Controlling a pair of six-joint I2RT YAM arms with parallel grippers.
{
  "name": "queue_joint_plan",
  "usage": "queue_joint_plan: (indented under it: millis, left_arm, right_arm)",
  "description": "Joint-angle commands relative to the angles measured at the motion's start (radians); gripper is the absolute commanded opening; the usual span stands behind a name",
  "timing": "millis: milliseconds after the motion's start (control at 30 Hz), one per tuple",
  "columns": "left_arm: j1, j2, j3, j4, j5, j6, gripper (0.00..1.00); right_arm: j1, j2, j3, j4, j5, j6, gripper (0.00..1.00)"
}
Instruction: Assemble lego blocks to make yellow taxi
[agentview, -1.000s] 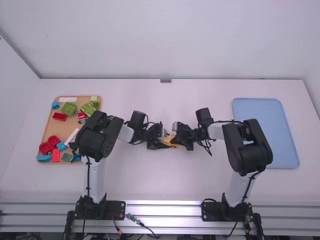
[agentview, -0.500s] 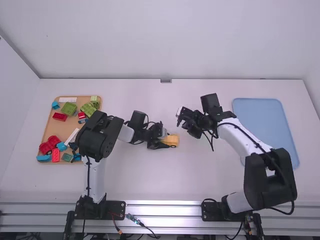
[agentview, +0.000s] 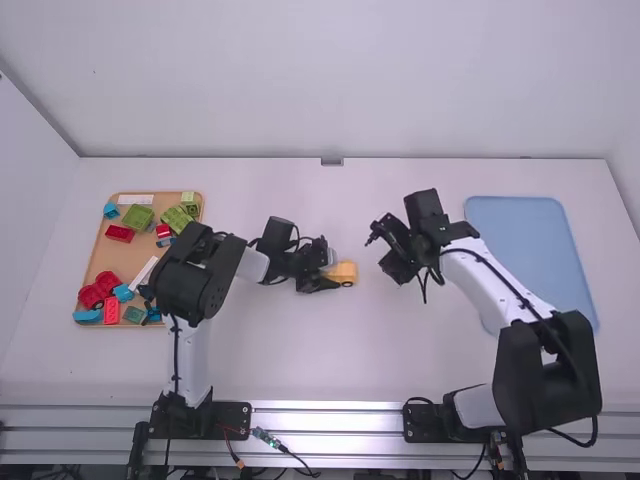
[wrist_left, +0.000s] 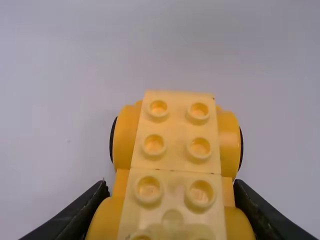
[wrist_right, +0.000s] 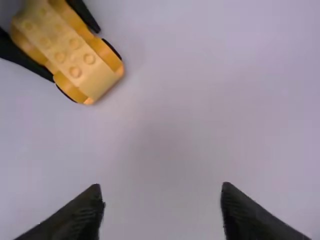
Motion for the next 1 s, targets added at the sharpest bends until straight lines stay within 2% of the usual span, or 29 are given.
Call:
queue_joint_plan:
  millis: [0, 267, 333, 433, 633, 733, 867, 967]
  left_arm:
    - [-0.002, 0.039, -0.026, -0.051, -0.18, 0.002, 0.53]
    - [-0.002, 0.005, -0.01, -0.163, -0.186, 0.002, 0.73]
    - [-0.004, -0.014, 0.006, -0.229, -0.188, 0.002, 0.87]
    - [-0.001, -0.029, 0.026, -0.293, -0.188, 0.002, 0.99]
    - [-0.004, -0.076, 0.098, -0.505, -0.278, 0.001, 0.99]
    - [-0.003, -0.113, 0.169, -0.675, -0.324, 0.002, 0.99]
    - [-0.003, -0.138, 0.341, -0.966, -0.372, 0.001, 0.99]
    - [-0.002, -0.138, 0.462, -1.124, -0.427, 0.001, 0.99]
  right_arm:
    - [-0.002, 0.037, -0.045, 0.009, 0.012, 0.055, 0.99]
    - [-0.002, 0.078, -0.105, 0.115, 0.012, 0.049, 0.99]
    - [-0.002, 0.078, -0.106, 0.124, 0.012, 0.049, 0.99]
    - [-0.002, 0.078, -0.109, 0.139, 0.012, 0.053, 0.99]
    - [-0.002, 0.078, -0.109, 0.143, 0.01, 0.053, 0.99]
    - [0.0, 0.078, -0.109, 0.145, 0.004, 0.053, 0.99]
    - [-0.002, 0.078, -0.109, 0.153, 0.005, 0.053, 0.99]
    - [0.0, 0.078, -0.109, 0.165, 0.004, 0.058, 0.99]
